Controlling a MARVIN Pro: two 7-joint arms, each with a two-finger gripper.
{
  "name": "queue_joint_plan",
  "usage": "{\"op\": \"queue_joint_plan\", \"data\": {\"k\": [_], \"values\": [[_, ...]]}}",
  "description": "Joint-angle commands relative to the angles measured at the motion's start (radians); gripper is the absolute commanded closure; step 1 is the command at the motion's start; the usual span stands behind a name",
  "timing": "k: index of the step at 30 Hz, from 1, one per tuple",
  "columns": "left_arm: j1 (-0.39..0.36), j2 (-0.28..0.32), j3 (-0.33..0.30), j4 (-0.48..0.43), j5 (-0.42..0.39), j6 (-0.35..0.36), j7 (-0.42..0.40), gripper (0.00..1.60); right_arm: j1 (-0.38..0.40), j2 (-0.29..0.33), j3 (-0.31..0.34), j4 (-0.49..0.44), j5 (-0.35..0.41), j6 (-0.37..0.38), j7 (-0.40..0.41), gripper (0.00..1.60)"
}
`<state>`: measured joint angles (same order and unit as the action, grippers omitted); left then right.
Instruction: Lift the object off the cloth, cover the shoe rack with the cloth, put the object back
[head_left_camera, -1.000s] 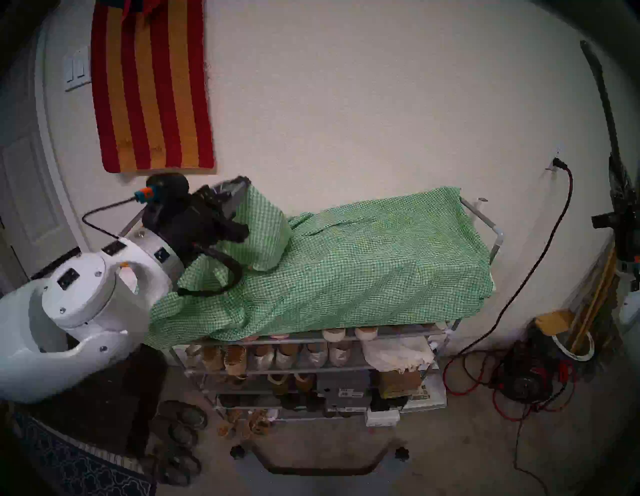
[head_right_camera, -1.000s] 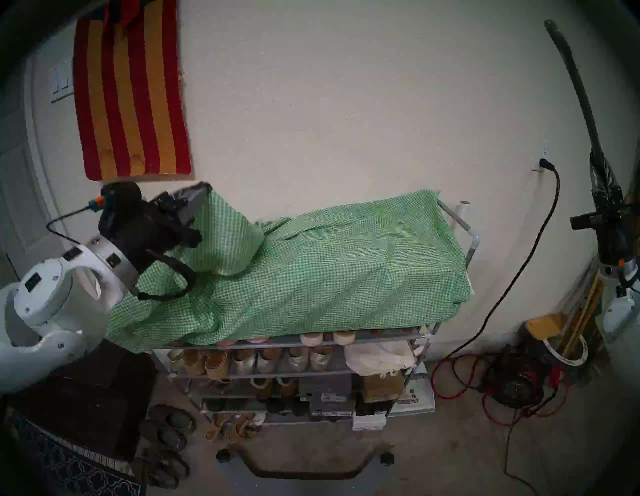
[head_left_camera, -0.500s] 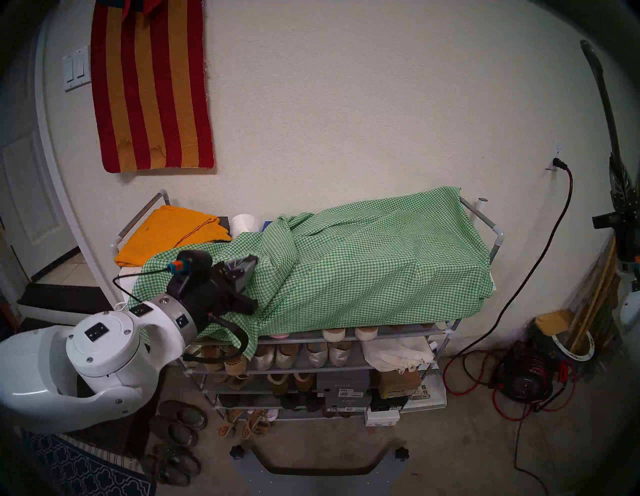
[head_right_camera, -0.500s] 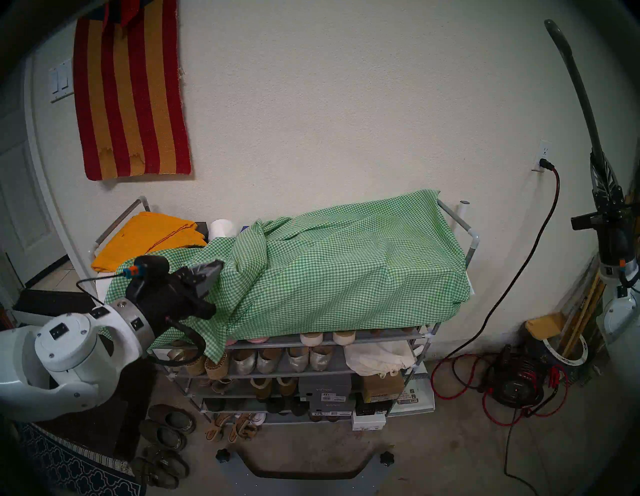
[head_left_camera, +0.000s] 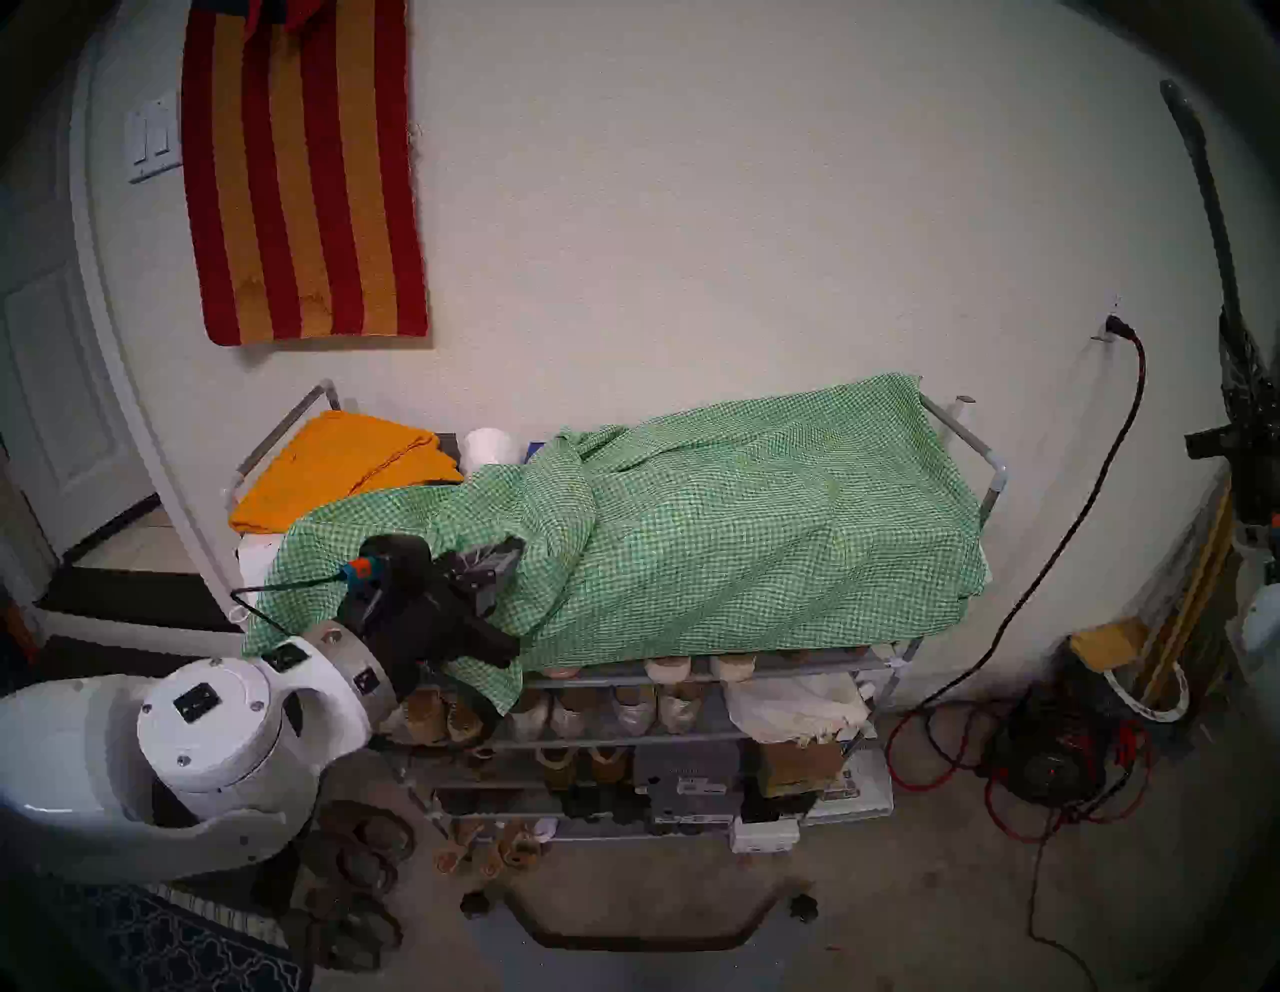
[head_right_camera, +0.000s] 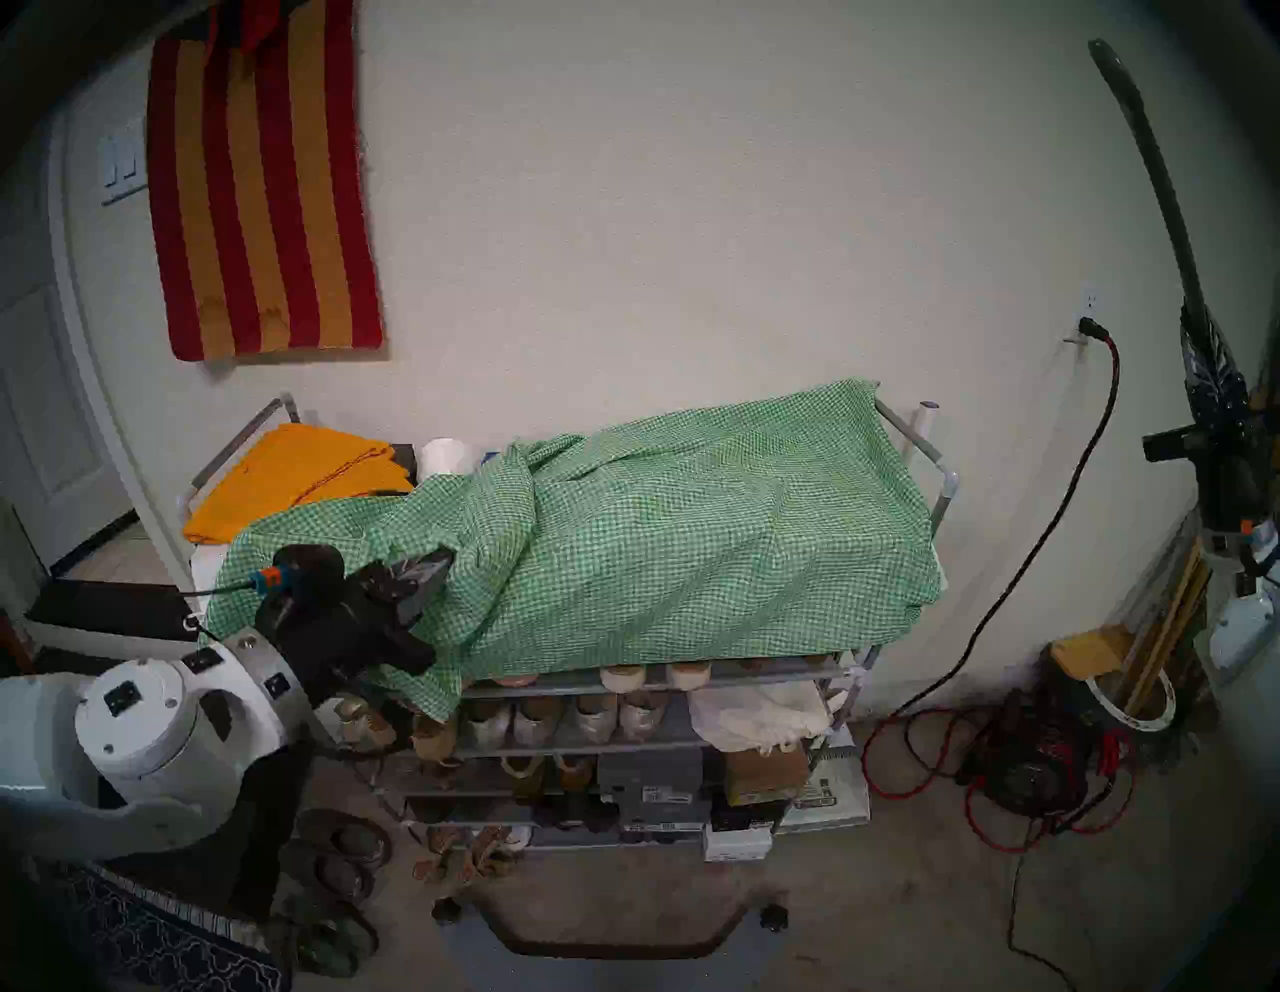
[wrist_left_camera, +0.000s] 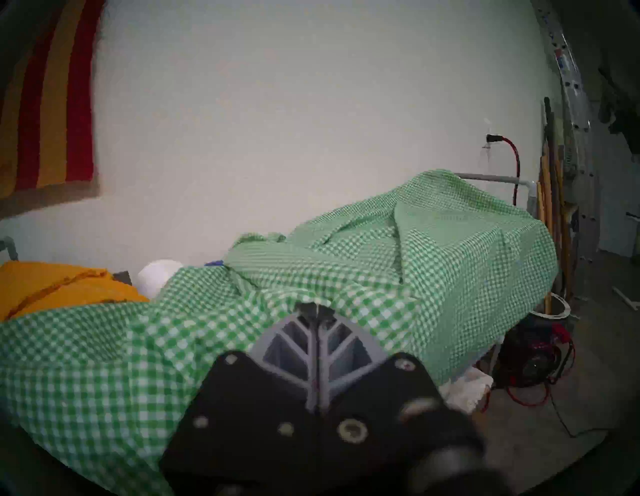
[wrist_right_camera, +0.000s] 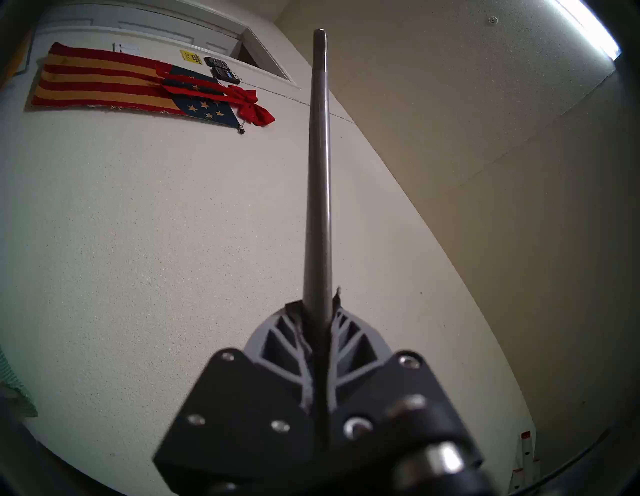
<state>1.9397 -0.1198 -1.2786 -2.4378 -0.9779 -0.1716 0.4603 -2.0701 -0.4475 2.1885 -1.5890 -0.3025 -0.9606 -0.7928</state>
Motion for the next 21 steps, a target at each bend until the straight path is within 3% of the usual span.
{"op": "queue_joint_plan", "data": {"k": [1,7,18,21], "values": [[0.094,0.011,0.077,-0.006,0.046,0.002,-0.03,1.6,-0.008,0.002,0.009,-0.003,0.006,0.001,0.004,1.6],[0.157,0.014,0.154,-0.003,0.091,0.019,-0.031,1.6,-0.015,0.001,0.016,-0.005,0.011,0.001,0.01,1.6],[0.261,0.018,0.282,0.223,0.205,0.137,0.036,1.6,-0.043,0.002,0.041,-0.011,0.033,0.001,0.032,1.6],[0.271,0.018,0.3,0.261,0.235,0.141,0.03,1.6,-0.052,0.003,0.049,-0.014,0.041,0.001,0.04,1.6]]}}
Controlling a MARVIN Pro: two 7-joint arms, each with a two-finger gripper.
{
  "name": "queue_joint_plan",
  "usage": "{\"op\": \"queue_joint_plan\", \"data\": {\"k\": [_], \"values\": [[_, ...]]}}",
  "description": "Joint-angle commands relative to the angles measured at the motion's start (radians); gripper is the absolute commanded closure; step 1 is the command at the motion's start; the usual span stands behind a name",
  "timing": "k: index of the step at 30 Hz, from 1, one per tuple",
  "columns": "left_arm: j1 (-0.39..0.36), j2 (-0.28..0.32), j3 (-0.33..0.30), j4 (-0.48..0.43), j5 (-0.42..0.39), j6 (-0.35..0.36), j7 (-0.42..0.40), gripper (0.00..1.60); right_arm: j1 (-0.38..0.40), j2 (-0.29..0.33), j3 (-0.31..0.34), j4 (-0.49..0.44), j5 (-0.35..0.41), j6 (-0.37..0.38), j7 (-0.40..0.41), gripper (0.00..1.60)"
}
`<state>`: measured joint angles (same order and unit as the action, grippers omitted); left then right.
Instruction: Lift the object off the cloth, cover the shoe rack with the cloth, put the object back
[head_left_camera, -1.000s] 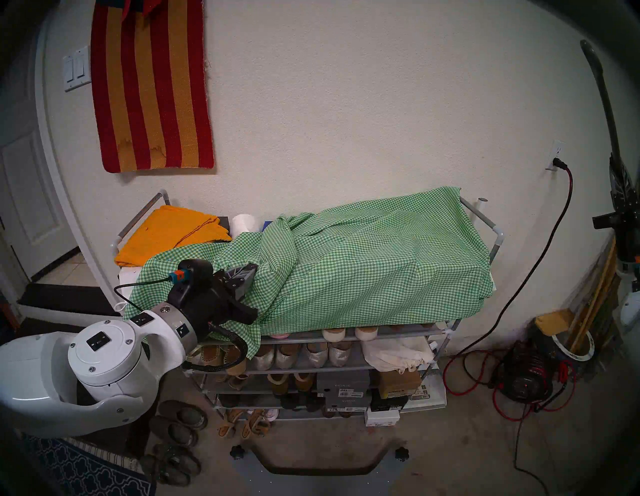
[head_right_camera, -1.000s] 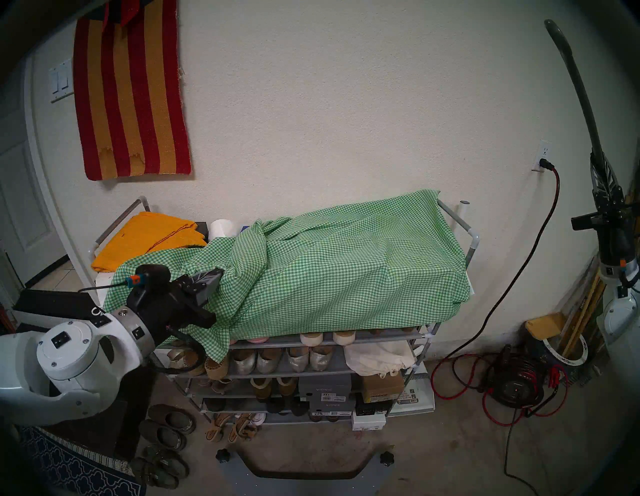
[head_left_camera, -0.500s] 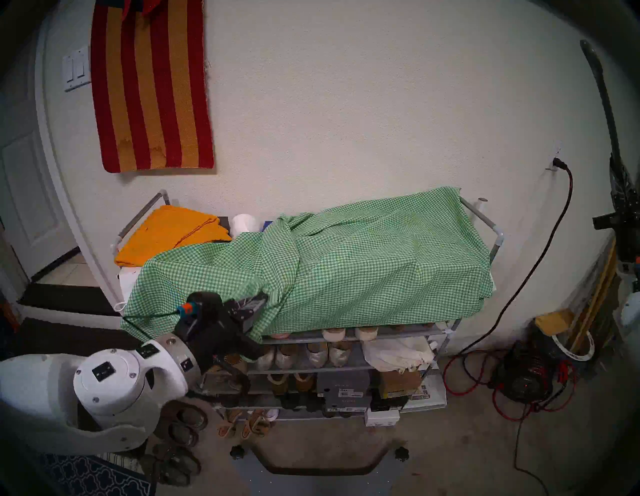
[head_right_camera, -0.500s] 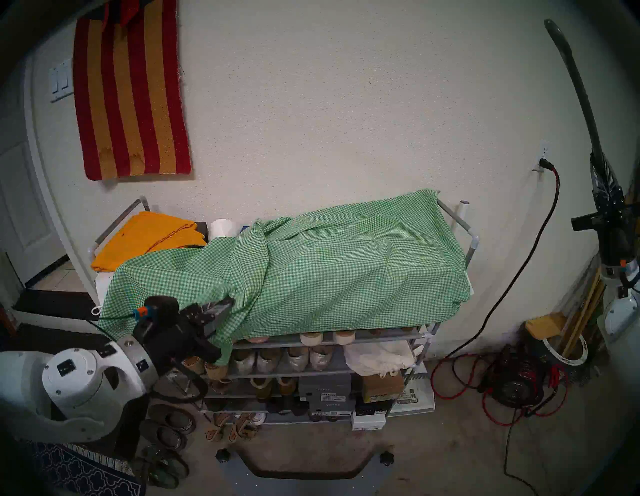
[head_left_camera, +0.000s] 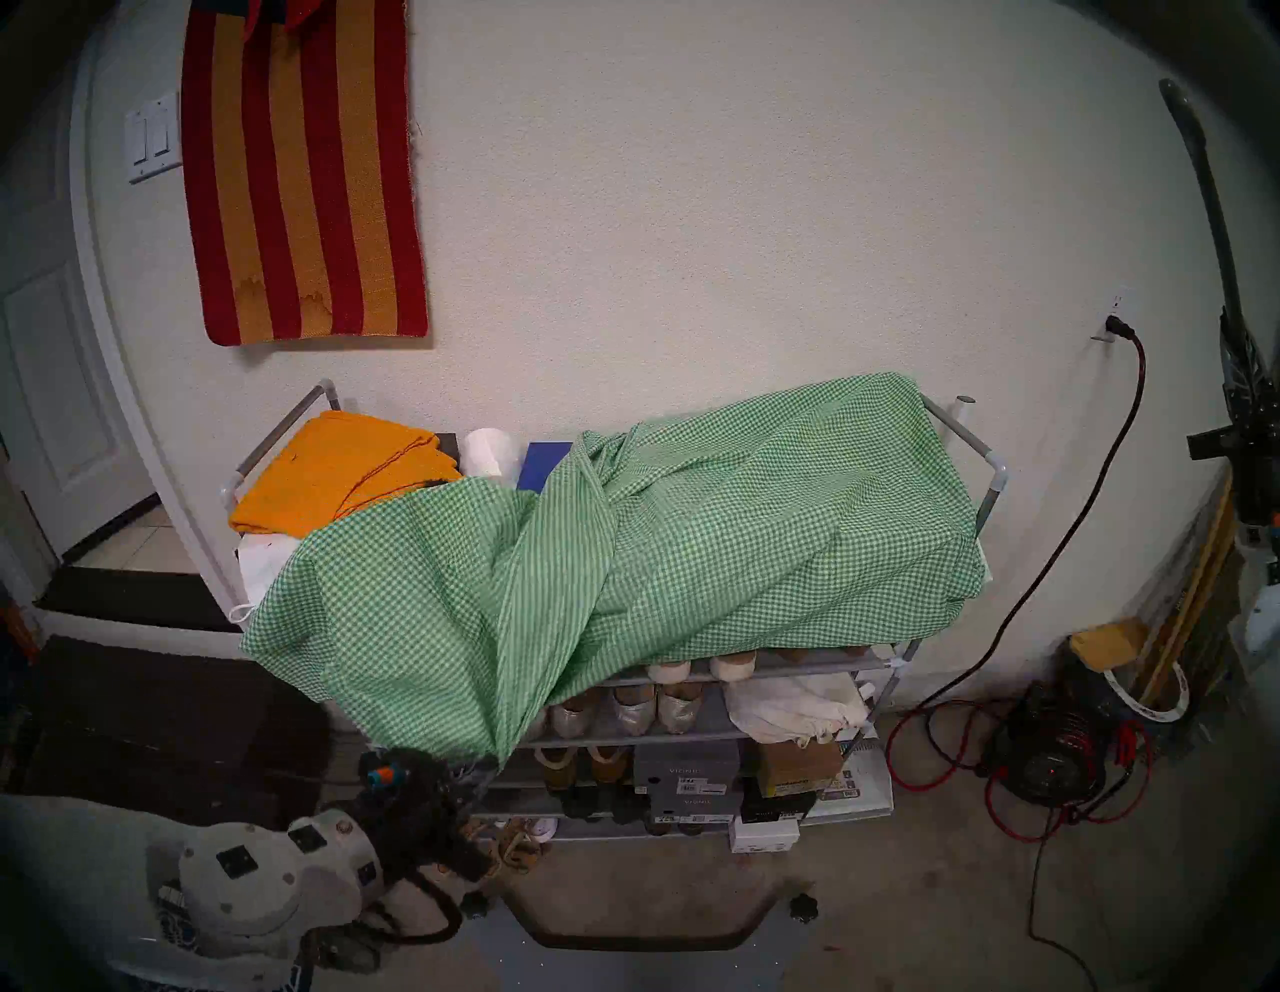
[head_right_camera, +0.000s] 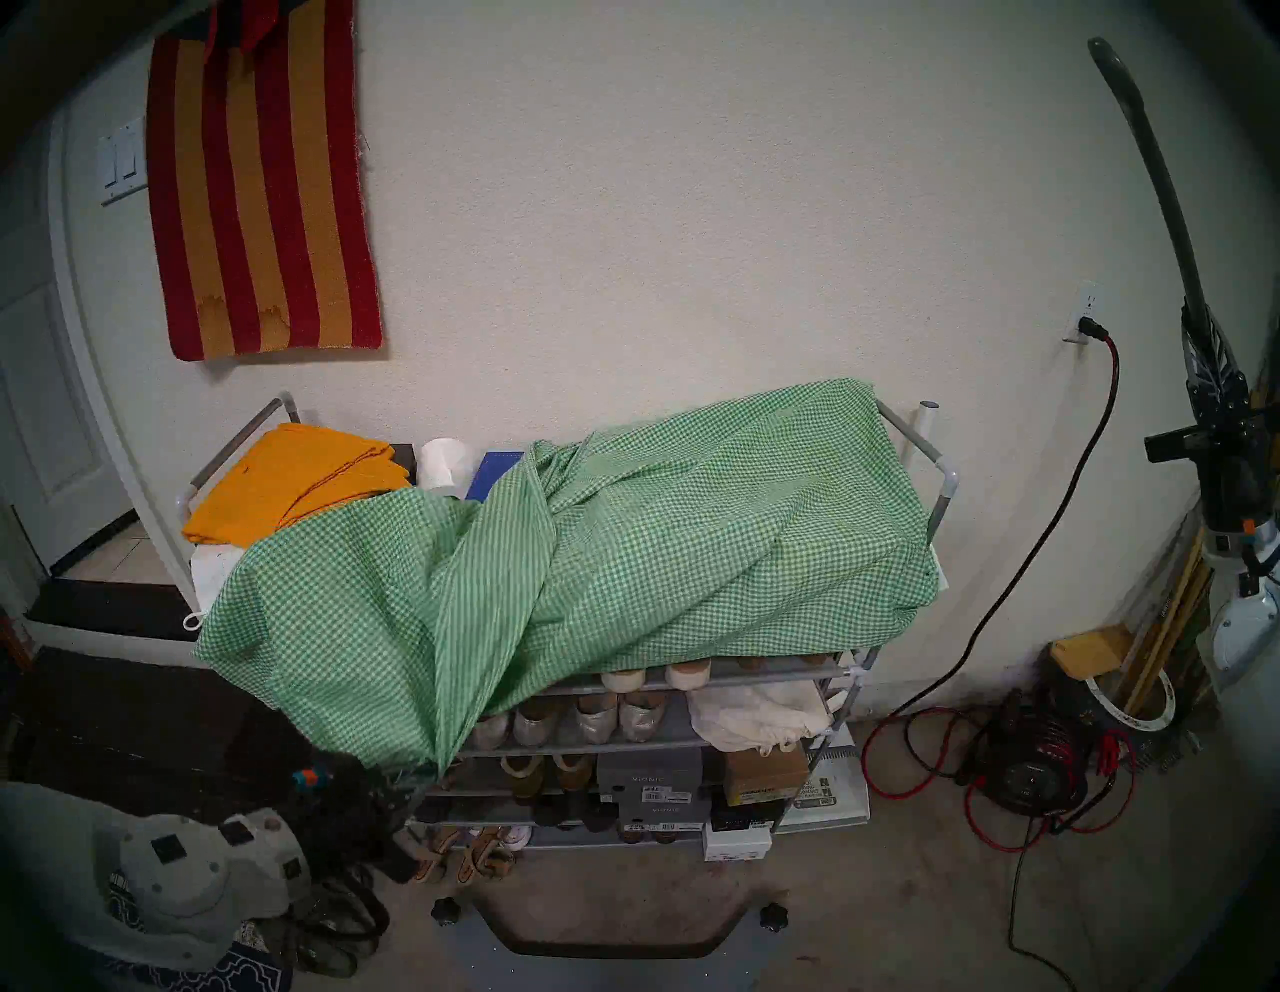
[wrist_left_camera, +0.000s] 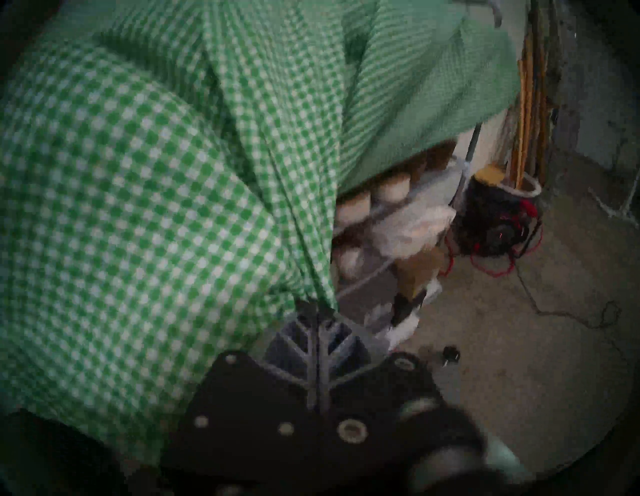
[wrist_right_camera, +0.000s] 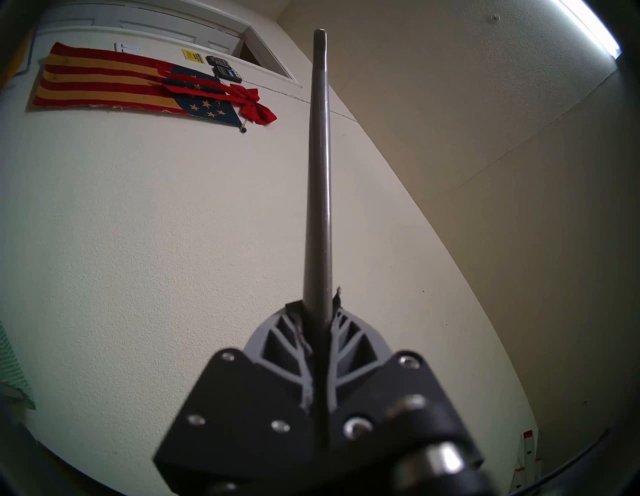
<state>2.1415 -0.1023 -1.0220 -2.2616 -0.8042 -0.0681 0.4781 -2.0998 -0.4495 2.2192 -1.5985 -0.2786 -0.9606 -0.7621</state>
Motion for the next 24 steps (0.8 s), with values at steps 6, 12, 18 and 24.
{"op": "queue_joint_plan", "data": {"k": [6,12,18,24], "values": [[0.053,-0.007,0.085,0.237,0.203,-0.029,-0.069,1.6,-0.094,0.013,0.073,-0.024,0.082,0.001,0.059,1.6],[-0.006,-0.119,0.094,0.346,0.257,0.032,-0.154,1.6,-0.118,0.011,0.095,-0.033,0.113,0.001,0.089,1.6],[-0.069,-0.188,0.129,0.436,0.269,0.076,-0.216,1.6,-0.122,0.008,0.102,-0.036,0.125,0.001,0.106,1.6],[-0.134,-0.255,0.17,0.52,0.282,0.121,-0.267,1.6,-0.13,0.007,0.11,-0.039,0.139,0.001,0.123,1.6]]}}
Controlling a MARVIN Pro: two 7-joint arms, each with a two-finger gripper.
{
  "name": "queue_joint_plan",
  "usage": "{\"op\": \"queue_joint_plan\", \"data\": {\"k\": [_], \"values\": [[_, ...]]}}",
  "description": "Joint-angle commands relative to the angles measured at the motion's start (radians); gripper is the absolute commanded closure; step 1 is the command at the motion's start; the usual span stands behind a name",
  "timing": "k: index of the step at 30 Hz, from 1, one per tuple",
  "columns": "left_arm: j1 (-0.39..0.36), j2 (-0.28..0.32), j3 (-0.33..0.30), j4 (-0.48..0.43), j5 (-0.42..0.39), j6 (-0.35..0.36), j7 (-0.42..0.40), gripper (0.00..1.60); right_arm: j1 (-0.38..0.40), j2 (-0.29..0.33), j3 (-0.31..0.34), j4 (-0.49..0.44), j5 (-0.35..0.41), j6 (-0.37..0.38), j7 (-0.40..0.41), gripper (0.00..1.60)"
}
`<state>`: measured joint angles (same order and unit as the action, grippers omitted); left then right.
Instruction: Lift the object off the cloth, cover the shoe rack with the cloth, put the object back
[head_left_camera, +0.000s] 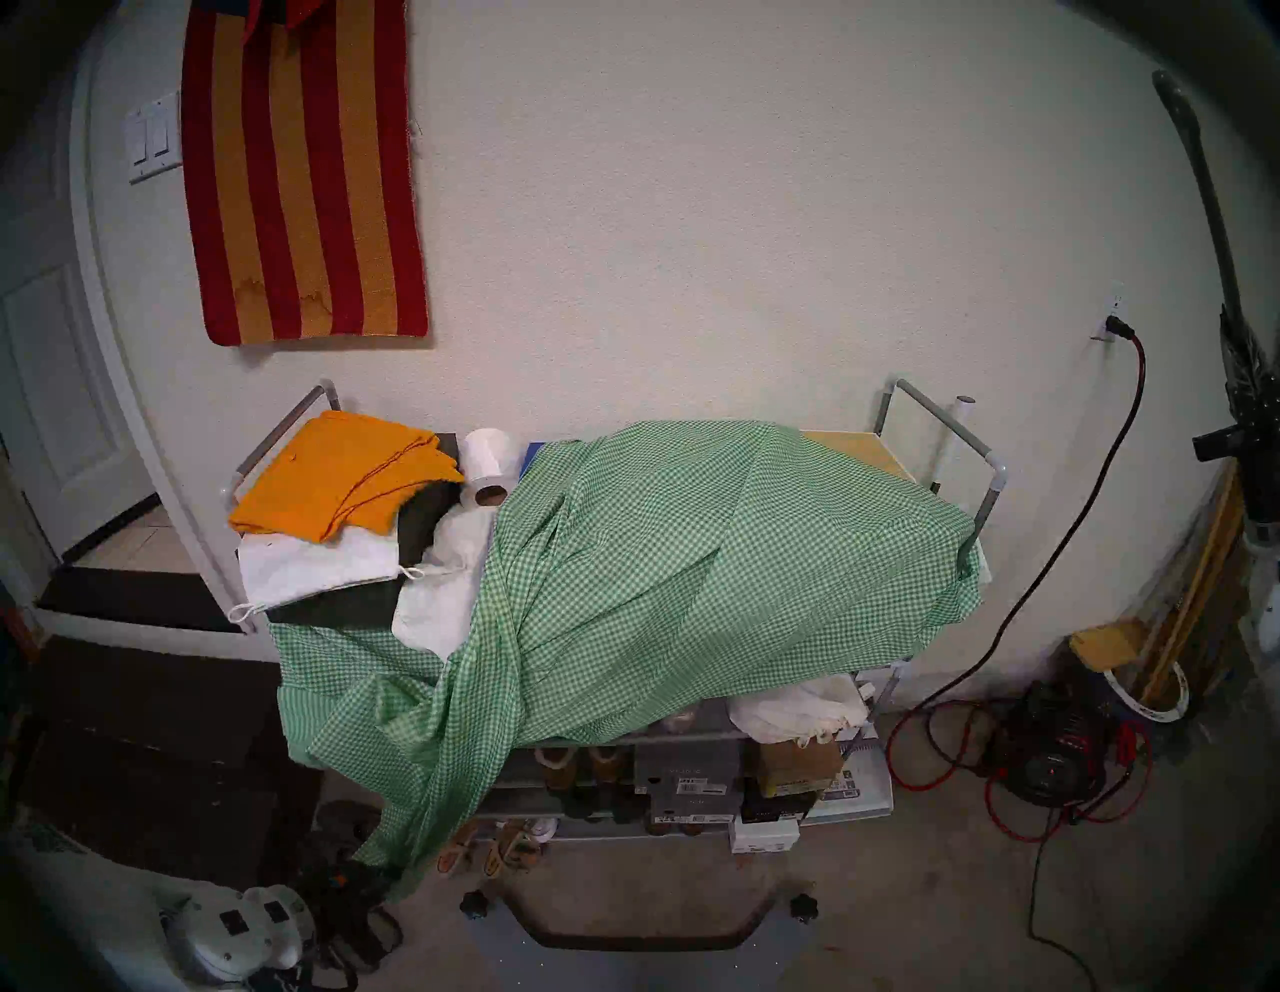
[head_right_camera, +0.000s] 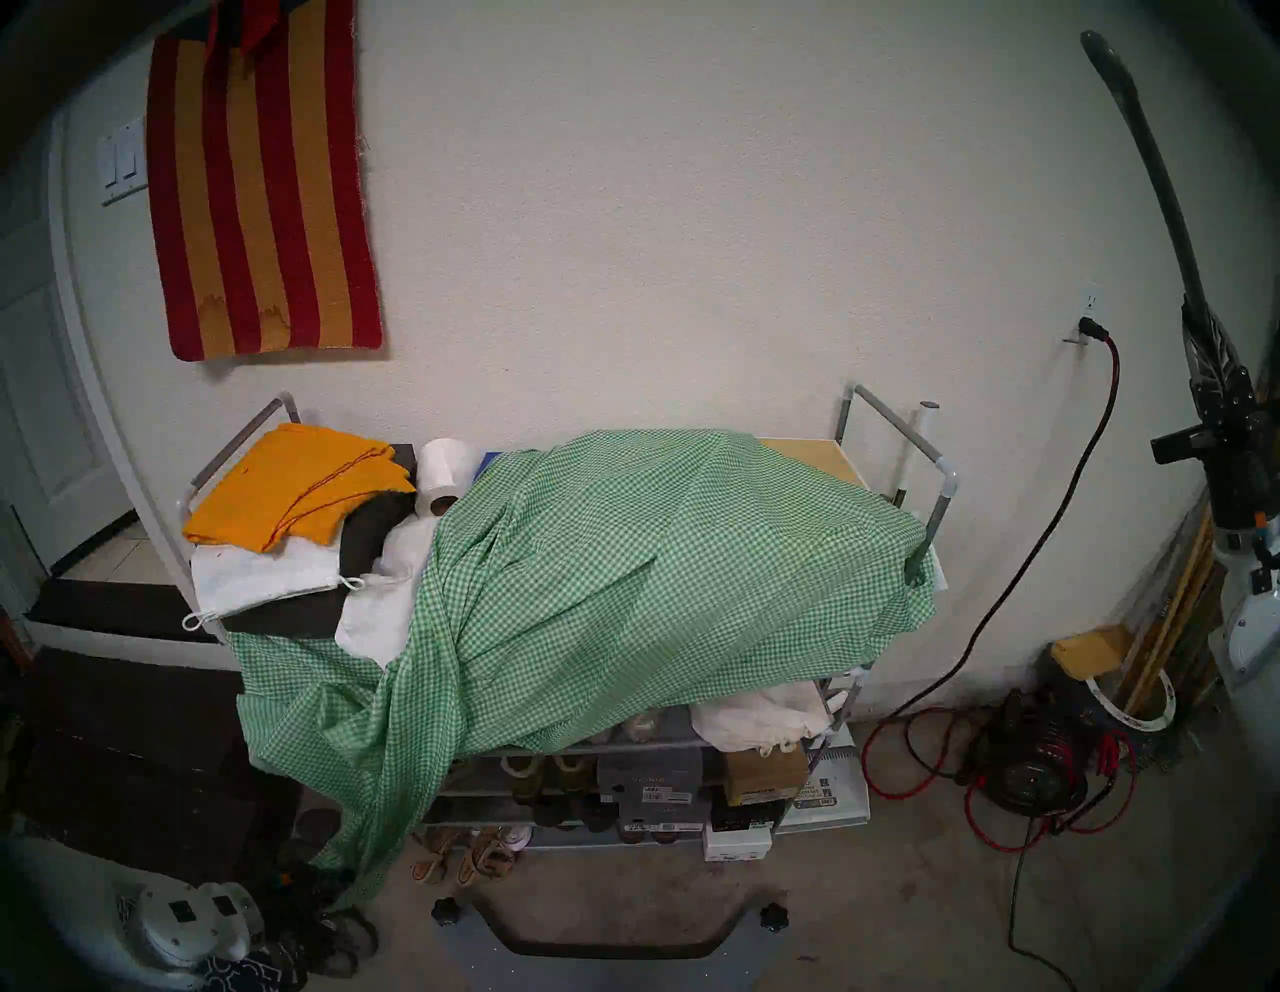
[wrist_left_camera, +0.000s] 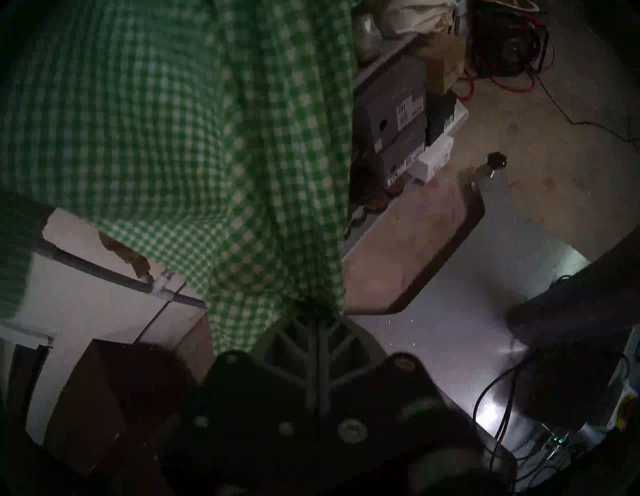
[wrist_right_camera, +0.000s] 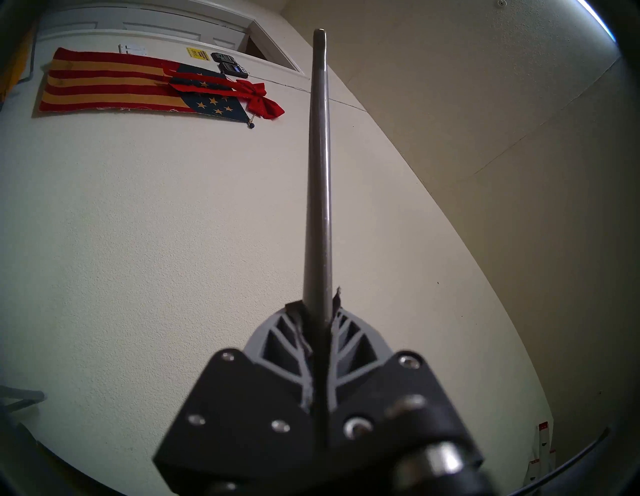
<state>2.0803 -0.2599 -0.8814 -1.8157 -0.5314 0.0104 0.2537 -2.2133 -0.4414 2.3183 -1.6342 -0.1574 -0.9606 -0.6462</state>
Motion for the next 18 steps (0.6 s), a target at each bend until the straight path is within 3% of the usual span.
{"op": "queue_joint_plan", "data": {"k": [1,6,7,18], "values": [[-0.087,-0.114,0.036,0.093,0.012,0.05,-0.052,1.6,-0.018,-0.002,0.013,-0.004,0.02,0.001,0.01,1.6],[-0.133,-0.153,0.07,0.152,0.035,0.084,-0.075,1.6,-0.023,-0.002,0.018,-0.006,0.029,0.001,0.02,1.6],[-0.159,-0.187,0.09,0.194,0.056,0.105,-0.079,1.6,-0.026,-0.003,0.021,-0.007,0.034,0.001,0.026,1.6],[-0.255,-0.312,0.167,0.39,0.131,0.187,-0.065,1.6,-0.031,-0.004,0.028,-0.009,0.048,0.001,0.046,1.6]]}}
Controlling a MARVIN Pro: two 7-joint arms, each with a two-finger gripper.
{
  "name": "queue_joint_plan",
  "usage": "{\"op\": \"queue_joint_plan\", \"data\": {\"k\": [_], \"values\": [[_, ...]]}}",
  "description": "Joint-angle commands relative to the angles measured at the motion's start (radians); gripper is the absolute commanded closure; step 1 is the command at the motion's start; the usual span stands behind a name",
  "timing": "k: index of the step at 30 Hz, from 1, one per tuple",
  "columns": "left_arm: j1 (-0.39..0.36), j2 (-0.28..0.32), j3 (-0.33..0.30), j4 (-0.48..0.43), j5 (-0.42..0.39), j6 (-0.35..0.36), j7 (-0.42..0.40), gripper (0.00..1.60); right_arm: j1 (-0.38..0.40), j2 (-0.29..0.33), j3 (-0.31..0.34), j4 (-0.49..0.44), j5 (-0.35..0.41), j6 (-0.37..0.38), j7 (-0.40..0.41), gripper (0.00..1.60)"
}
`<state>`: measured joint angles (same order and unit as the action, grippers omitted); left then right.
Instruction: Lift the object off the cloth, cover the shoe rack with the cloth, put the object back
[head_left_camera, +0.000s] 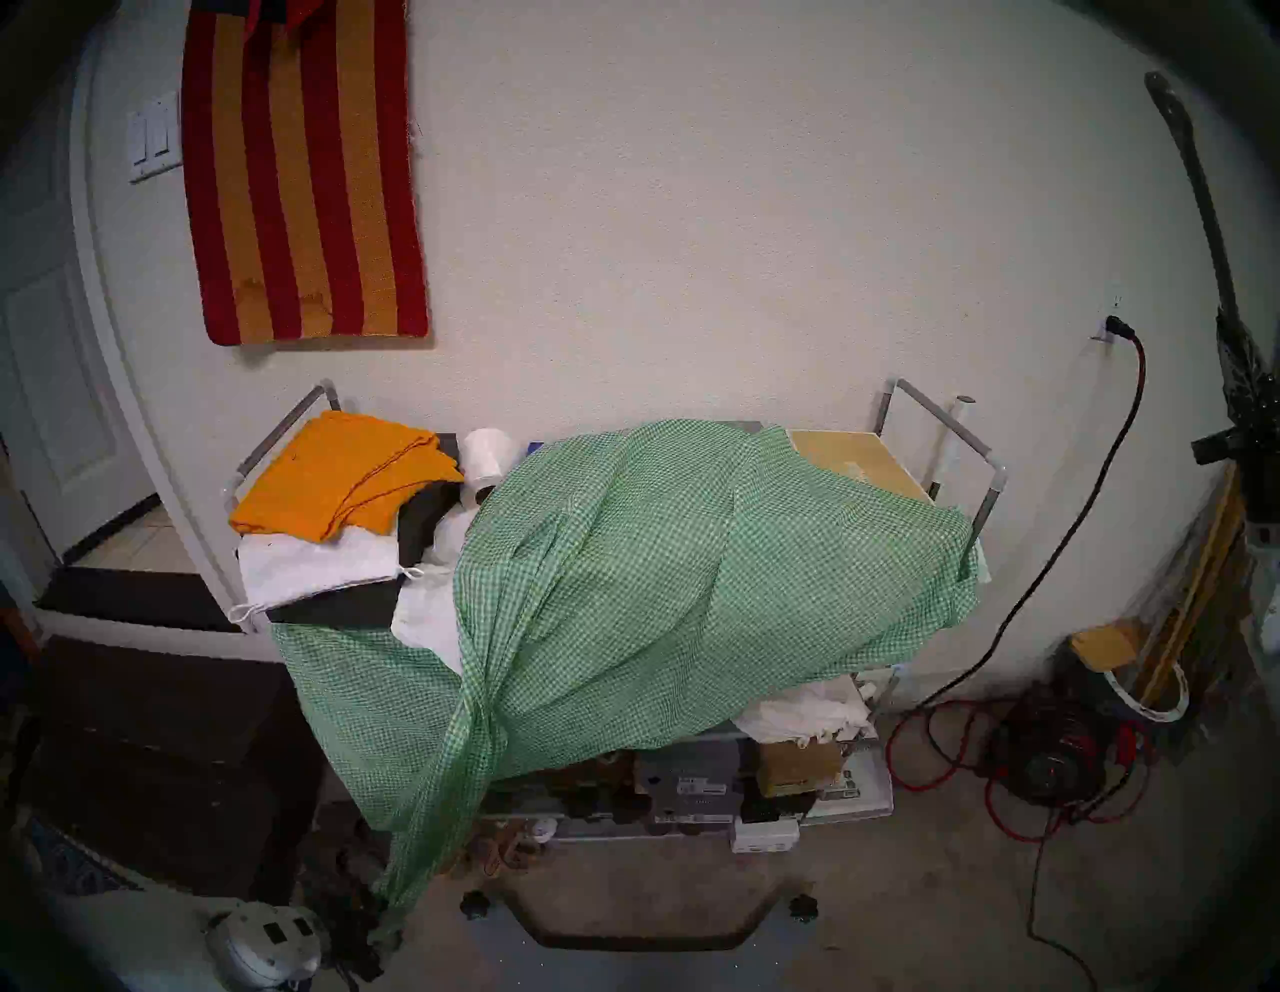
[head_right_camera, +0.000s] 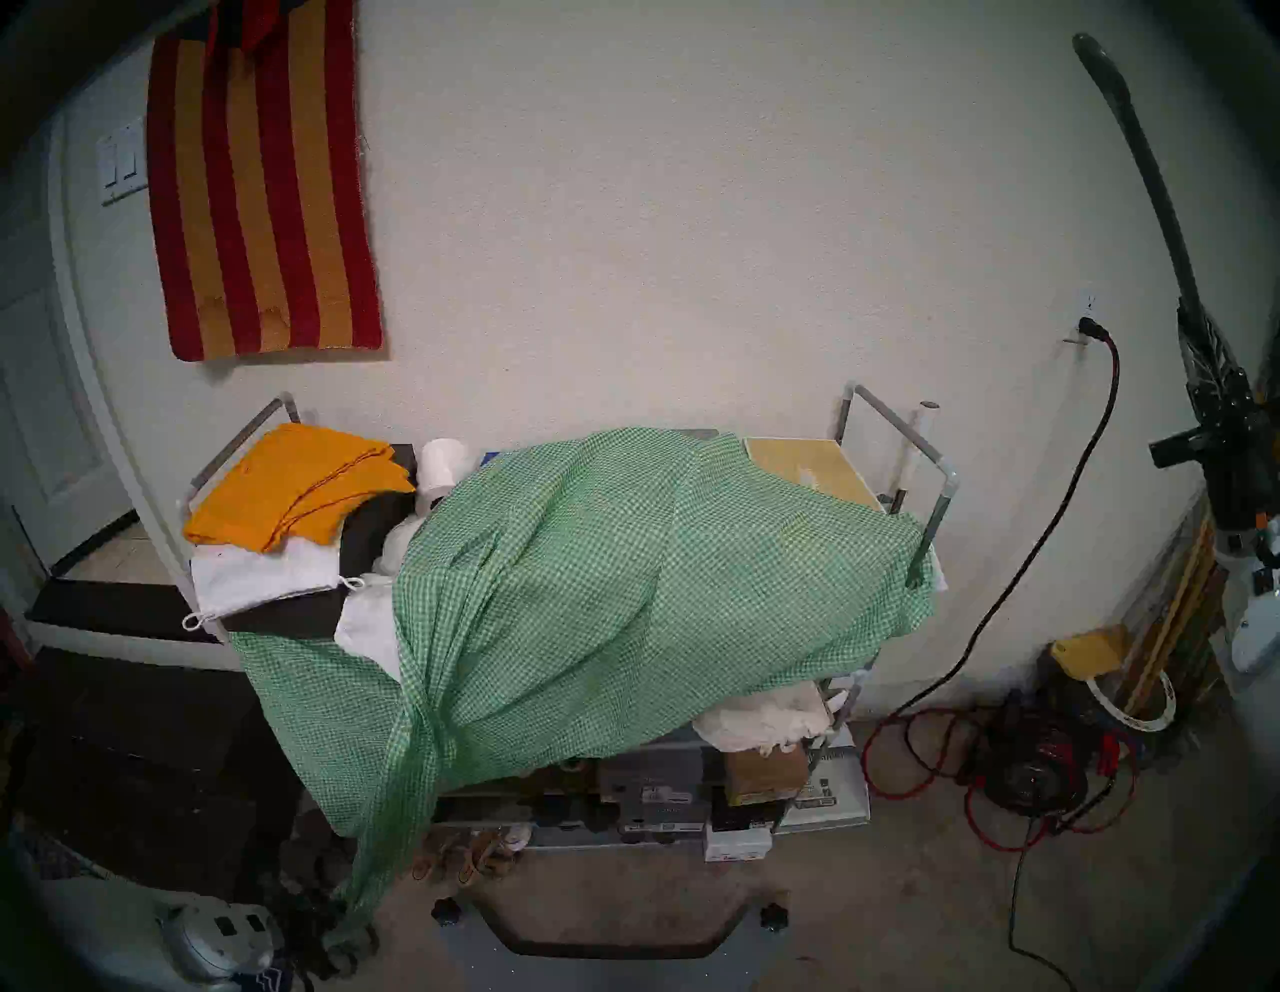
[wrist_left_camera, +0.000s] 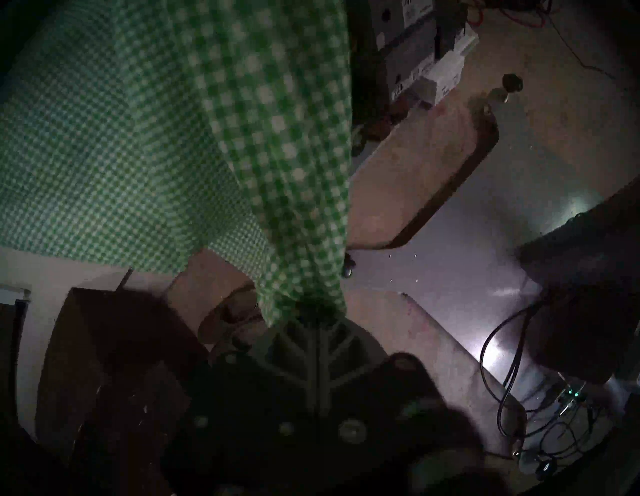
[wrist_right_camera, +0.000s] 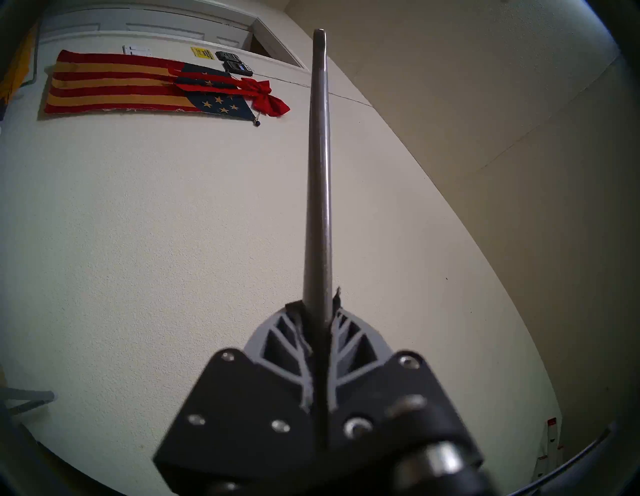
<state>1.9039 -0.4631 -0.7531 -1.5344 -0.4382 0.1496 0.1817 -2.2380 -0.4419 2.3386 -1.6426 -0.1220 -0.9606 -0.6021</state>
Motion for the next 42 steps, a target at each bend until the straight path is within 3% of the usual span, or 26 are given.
{"op": "queue_joint_plan", "data": {"k": [1,6,15,32,35,42], "values": [[-0.089,-0.115,0.045,0.122,0.048,0.057,0.015,1.6,-0.007,-0.004,0.009,-0.001,0.014,0.001,0.004,1.6],[-0.139,-0.191,0.061,0.234,0.093,0.125,0.046,1.6,-0.01,-0.004,0.013,-0.003,0.022,0.001,0.015,1.6],[-0.176,-0.275,0.104,0.397,0.142,0.185,0.072,1.6,-0.012,-0.006,0.016,-0.007,0.03,0.001,0.03,1.6],[-0.25,-0.421,0.16,0.687,0.187,0.228,0.085,1.6,-0.016,-0.009,0.022,-0.012,0.041,0.001,0.052,1.6],[-0.27,-0.465,0.185,0.778,0.208,0.24,0.09,1.6,-0.017,-0.01,0.024,-0.014,0.046,0.001,0.057,1.6],[-0.282,-0.509,0.215,0.863,0.23,0.252,0.094,1.6,-0.019,-0.011,0.026,-0.015,0.049,0.001,0.06,1.6]]}}
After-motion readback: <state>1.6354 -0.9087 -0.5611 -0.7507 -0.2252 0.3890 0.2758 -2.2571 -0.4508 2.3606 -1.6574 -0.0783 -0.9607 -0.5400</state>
